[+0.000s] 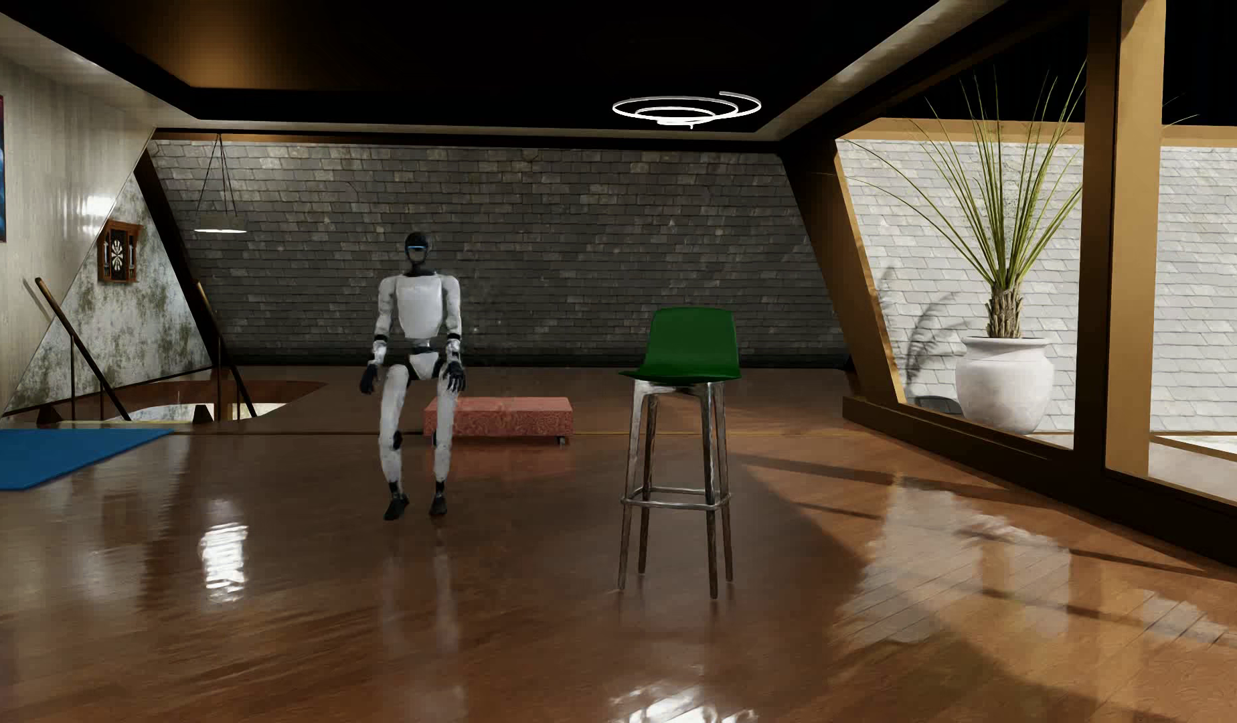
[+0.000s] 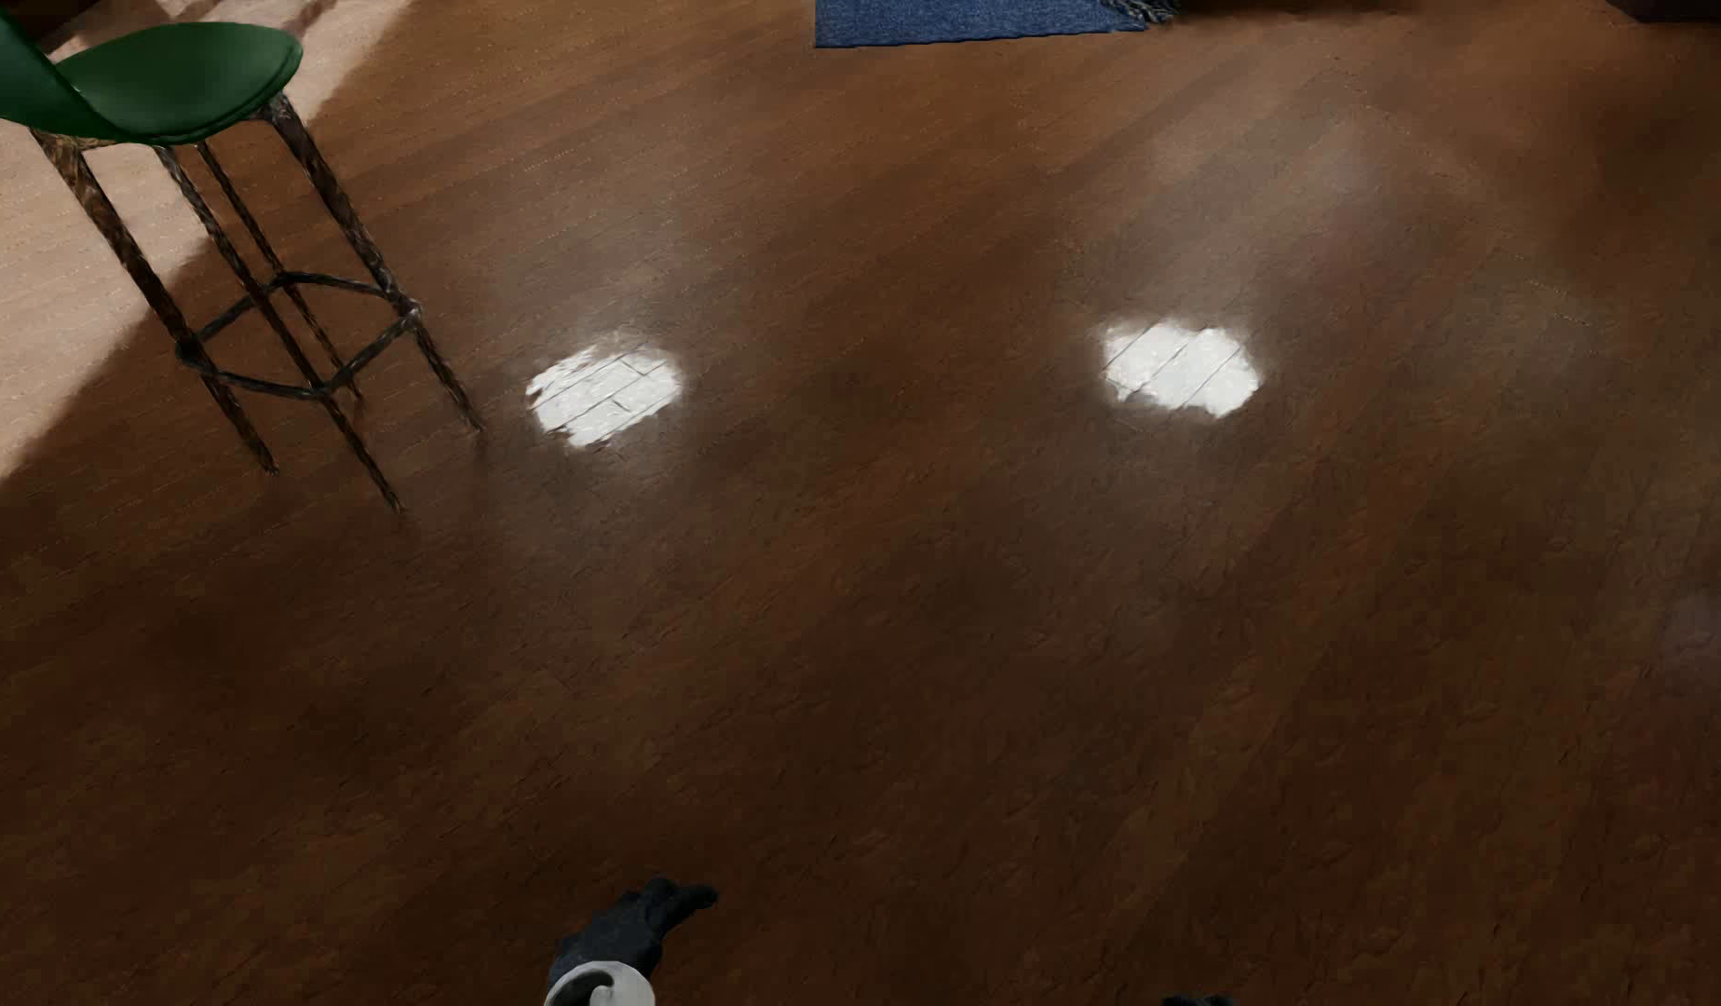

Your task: Walk to the coffeetable

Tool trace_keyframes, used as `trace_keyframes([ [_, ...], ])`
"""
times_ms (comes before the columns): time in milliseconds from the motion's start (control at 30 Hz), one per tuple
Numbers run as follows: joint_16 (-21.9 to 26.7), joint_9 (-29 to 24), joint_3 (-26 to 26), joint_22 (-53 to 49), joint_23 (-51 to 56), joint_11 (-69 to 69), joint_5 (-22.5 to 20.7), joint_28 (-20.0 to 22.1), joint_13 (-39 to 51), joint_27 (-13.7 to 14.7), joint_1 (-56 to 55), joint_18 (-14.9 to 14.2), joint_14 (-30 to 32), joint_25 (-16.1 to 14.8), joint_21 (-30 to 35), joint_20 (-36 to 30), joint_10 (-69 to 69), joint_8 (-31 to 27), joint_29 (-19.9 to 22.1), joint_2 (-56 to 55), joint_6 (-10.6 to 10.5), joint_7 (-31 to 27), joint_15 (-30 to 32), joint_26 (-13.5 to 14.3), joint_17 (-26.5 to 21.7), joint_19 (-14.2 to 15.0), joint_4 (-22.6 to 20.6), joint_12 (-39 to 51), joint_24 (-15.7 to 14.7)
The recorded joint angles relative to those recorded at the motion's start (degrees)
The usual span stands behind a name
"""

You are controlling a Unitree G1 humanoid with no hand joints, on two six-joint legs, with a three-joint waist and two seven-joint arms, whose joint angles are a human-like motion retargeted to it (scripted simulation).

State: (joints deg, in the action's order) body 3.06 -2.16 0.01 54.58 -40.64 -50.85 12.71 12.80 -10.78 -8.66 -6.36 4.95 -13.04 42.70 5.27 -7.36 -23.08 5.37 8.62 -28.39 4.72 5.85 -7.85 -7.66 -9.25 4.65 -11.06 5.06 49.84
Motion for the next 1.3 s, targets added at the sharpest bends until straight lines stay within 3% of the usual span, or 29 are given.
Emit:
trace_keyframes([
  [67,0.53,0.56,-0.80,-1.81,-0.32,17.97,-2.83,-0.85,1.15,-0.28,3.11,-0.08,-0.86,0.50,-0.67,-2.61,2.41,1.87,-0.55,-0.89,-0.67,-0.99,2.69,2.19,0.78,-0.20,0.30,2.10,0.29],
  [100,0.53,0.90,-1.03,-2.49,-0.56,27.00,-4.47,-1.46,1.34,-0.59,4.64,-0.10,-1.09,0.56,-1.49,-4.14,3.69,1.76,-0.66,-0.77,-1.05,-1.61,5.21,3.03,1.39,2.52,0.34,3.02,0.45],
  [133,0.37,1.24,-1.18,-3.00,-0.79,35.42,-6.13,-2.08,1.32,-0.84,6.18,-0.10,-1.20,0.57,-2.42,-5.53,4.96,1.18,-0.69,-0.12,-1.43,-2.33,6.64,3.63,2.11,3.23,0.40,3.75,0.50],
  [200,-0.51,1.67,-1.44,-3.79,-1.40,40.13,-7.94,-2.88,0.80,-1.10,9.02,-0.13,-2.13,1.02,-3.68,-7.68,5.40,-1.48,-0.95,-0.52,-2.07,-3.86,6.22,4.31,3.06,7.86,0.29,4.15,0.23],
  [267,-1.02,2.10,-1.66,-4.35,-2.96,38.54,-9.25,-2.98,0.21,-1.28,12.52,-0.26,-1.58,2.30,-3.75,-8.87,5.51,-1.32,-1.82,1.26,-2.87,-5.07,13.62,4.50,4.07,1.34,1.35,2.79,-0.25],
  [300,-1.27,2.41,-1.76,-4.03,-4.08,38.04,-9.79,-2.86,-0.14,-1.56,13.85,-0.55,0.10,2.95,-3.89,-9.11,4.70,-0.77,-2.17,2.95,-3.54,-5.68,16.12,3.95,4.58,-0.40,2.24,1.59,-0.37],
  [400,-1.36,3.56,-1.75,-0.65,-8.25,36.85,-11.79,-3.24,-0.52,-2.51,14.42,-1.70,10.69,4.82,-4.11,-9.27,-1.54,2.44,-3.41,7.76,-6.18,-7.58,12.24,-0.54,5.81,-1.77,5.77,-2.95,0.48],
  [467,0.85,3.93,-1.84,1.37,-9.54,35.06,-13.31,-5.43,-0.18,-1.88,10.93,-6.29,18.48,6.10,-3.58,-11.76,-11.69,4.53,-4.26,10.01,-7.47,-8.44,8.72,-1.10,6.26,-4.65,8.29,-4.93,2.30],
  [533,5.33,3.53,-2.06,0.76,-9.43,30.38,-14.91,-7.91,1.54,-0.93,2.97,-15.29,26.35,6.84,-2.33,-13.69,-28.32,7.00,-4.18,10.41,-8.61,-8.05,4.03,0.59,7.24,-6.85,12.21,-6.33,3.47],
  [567,7.67,3.16,-2.08,-0.32,-10.37,28.53,-15.81,-8.83,2.34,0.68,-1.68,-16.91,29.58,7.14,-1.92,-12.87,-36.56,8.60,-3.02,10.97,-9.29,-8.08,1.71,1.14,7.41,-7.17,14.74,-7.23,2.63],
  [633,9.44,2.33,-1.80,-1.49,-11.70,27.62,-17.50,-7.73,4.49,2.26,-10.10,-14.48,23.34,8.05,-1.49,-9.06,-47.31,11.04,-0.74,14.03,-10.44,-9.00,-1.77,-0.39,7.42,-7.44,17.56,-8.37,-0.62],
  [700,8.95,1.73,-1.03,-2.88,-11.76,27.34,-18.47,-4.03,6.69,1.71,-16.59,-12.13,15.35,8.41,-1.07,-4.86,-47.91,11.70,0.19,17.32,-10.83,-9.47,-4.65,-2.81,7.35,-7.53,17.63,-9.33,-3.71],
  [767,8.27,1.43,0.24,-5.28,-10.66,27.17,-18.54,-2.37,9.05,2.61,-21.51,-9.63,8.41,7.92,-0.02,-2.65,-39.73,11.27,-0.15,20.12,-10.52,-8.95,-7.31,-2.64,6.59,-7.37,17.08,-10.58,-5.94],
  [833,7.33,1.33,1.66,-6.87,-8.51,28.83,-18.39,-2.50,10.84,4.54,-23.79,-6.73,6.01,7.41,2.28,-2.36,-24.20,10.48,-0.14,23.34,-9.93,-6.46,-9.03,-1.79,5.03,-6.90,17.61,-11.47,-6.53],
  [900,5.43,1.50,2.82,-7.18,-6.69,31.59,-18.38,-2.17,12.24,5.42,-24.14,-5.20,11.30,6.58,4.64,-1.86,-6.09,9.55,-0.09,26.75,-9.31,-3.96,-9.73,-2.00,3.54,-6.32,17.03,-12.35,-6.27],
  [967,3.15,1.76,3.54,-6.50,-5.87,33.81,-18.52,-1.12,13.24,5.06,-23.51,-8.06,15.38,5.45,6.32,-1.13,8.10,8.50,-0.38,30.07,-8.66,-3.96,-10.32,-2.97,2.76,-5.69,15.54,-13.38,-5.35],
  [1000,2.14,1.82,3.79,-5.83,-5.72,34.30,-18.58,-0.89,13.42,4.57,-23.34,-7.32,16.39,4.94,6.74,-0.98,10.92,7.92,-0.33,31.69,-8.40,-3.92,-10.37,-3.56,2.69,-5.47,15.00,-13.83,-4.71],
  [1067,0.52,1.93,4.31,-3.59,-5.63,33.90,-17.97,-1.57,12.77,3.43,-21.68,-5.13,24.03,3.76,6.41,-1.34,9.67,6.32,0.20,35.02,-7.74,-5.30,-9.76,-4.51,2.95,-4.83,13.73,-14.36,-3.21],
  [1167,-1.12,2.19,4.50,1.45,-6.91,29.11,-14.23,-4.80,9.13,0.89,-17.97,-2.74,20.83,1.98,3.74,-2.15,6.19,5.00,0.98,37.38,-5.67,-3.22,-1.47,-5.08,3.81,-2.51,11.52,-13.30,-0.92],
  [1233,-1.37,2.40,4.33,2.07,-8.23,20.19,-11.46,-5.87,6.97,0.77,-14.91,-1.84,16.99,2.96,4.98,-1.67,4.78,2.93,-3.14,34.95,-4.37,-1.51,7.73,-3.73,3.19,-0.89,10.10,-12.48,-0.32],
  [1300,-1.60,2.12,3.98,0.77,-7.63,4.23,-7.03,-4.61,5.73,3.06,-12.32,-1.36,12.62,6.17,7.54,-1.69,2.60,2.25,-8.39,28.19,-3.23,0.71,17.02,-1.79,0.32,0.24,8.76,-11.54,0.00],
])
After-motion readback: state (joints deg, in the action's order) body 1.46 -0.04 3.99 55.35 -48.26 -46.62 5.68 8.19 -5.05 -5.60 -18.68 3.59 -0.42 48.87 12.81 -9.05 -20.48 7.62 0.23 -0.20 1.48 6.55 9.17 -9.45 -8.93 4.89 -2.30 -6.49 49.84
